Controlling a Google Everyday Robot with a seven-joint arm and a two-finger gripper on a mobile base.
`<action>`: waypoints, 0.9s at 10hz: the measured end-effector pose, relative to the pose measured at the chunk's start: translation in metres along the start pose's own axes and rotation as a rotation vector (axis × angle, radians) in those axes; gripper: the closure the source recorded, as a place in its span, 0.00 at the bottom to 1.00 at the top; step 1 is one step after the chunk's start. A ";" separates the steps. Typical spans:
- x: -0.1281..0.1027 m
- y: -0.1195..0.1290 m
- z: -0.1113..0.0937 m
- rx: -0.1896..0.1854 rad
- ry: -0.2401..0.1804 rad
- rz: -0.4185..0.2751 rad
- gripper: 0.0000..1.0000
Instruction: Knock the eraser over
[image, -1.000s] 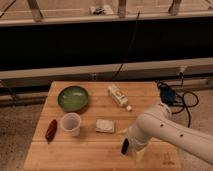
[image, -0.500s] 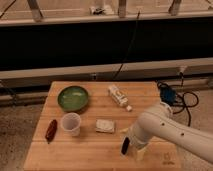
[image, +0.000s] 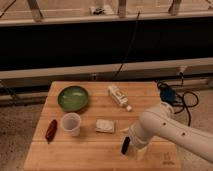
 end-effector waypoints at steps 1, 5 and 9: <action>0.001 0.000 0.000 0.001 0.000 0.003 0.20; 0.004 0.001 0.000 0.004 -0.001 0.011 0.20; 0.009 0.003 -0.002 0.010 -0.001 0.021 0.20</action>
